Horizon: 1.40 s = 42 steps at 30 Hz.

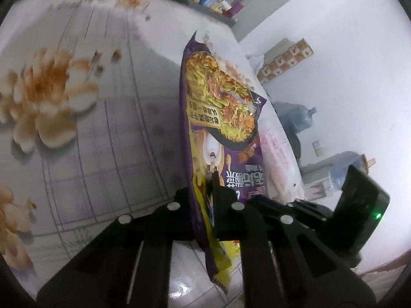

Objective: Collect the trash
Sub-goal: 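Lift the snack bag and clear wrapper and carry both over the wastebasket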

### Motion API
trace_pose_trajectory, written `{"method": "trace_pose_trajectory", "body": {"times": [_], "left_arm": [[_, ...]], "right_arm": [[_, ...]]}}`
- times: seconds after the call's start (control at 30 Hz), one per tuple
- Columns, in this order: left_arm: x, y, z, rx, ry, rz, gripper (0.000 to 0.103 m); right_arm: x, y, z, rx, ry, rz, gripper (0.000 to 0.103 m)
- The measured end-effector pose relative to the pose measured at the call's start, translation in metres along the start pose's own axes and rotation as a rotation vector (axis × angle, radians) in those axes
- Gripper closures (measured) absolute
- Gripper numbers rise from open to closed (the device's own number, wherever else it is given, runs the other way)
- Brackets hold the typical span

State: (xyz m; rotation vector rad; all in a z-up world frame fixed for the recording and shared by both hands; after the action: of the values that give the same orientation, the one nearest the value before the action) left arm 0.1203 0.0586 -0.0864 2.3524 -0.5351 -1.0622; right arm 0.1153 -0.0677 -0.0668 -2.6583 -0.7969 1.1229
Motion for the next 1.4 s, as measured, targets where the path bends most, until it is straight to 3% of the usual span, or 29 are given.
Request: {"method": "trace_pose_trajectory", "body": {"times": [0.07,0.13,0.2,0.33,0.5,0.67,0.77,0.93,1.2,1.4], "left_arm": [[-0.008,0.003,-0.006,0.02,0.033,-0.008,0.1],[-0.016,0.003,-0.012,0.047,0.068,-0.034,0.101],[-0.021,0.006,-0.017,0.074,0.093,-0.054,0.101],[-0.02,0.011,-0.021,0.109,0.105,-0.078,0.101],[-0.016,0.018,-0.018,0.143,0.103,-0.083,0.101],[-0.011,0.023,-0.016,0.17,0.099,-0.091,0.101],[-0.011,0.024,-0.015,0.178,0.096,-0.099,0.101],[-0.008,0.024,-0.017,0.192,0.102,-0.103,0.101],[-0.008,0.033,-0.022,0.216,0.117,-0.104,0.101],[-0.015,0.051,-0.033,0.258,0.148,-0.089,0.101]], "right_arm": [[-0.018,0.009,-0.007,0.004,0.06,0.024,0.096],[-0.035,0.02,-0.014,0.0,0.106,0.076,0.084],[-0.049,0.037,-0.02,0.007,0.152,0.15,0.053],[-0.053,0.072,-0.02,0.028,0.16,0.284,0.03],[-0.031,0.088,-0.011,-0.01,0.096,0.368,0.024],[-0.016,0.085,-0.007,-0.074,0.088,0.396,0.022],[-0.014,0.084,-0.008,-0.075,0.088,0.39,0.023],[-0.019,0.086,-0.009,-0.064,0.091,0.395,0.043],[-0.019,0.085,-0.011,-0.03,0.102,0.368,0.09],[-0.032,0.092,-0.013,0.044,0.154,0.345,0.098]]}}
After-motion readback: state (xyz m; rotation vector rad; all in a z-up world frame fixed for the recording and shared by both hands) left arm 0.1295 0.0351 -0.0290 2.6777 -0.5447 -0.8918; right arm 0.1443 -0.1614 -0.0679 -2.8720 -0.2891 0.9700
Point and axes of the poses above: each gripper's, at about its wrist camera, not at the fingertips, and x roughly the way its jaws point, y to its right, z to its underside, the point moved 4 cm from there along x, roughly the way its jaws point, and after that the axes turned 12 degrees about y, right-handed, at the moved point
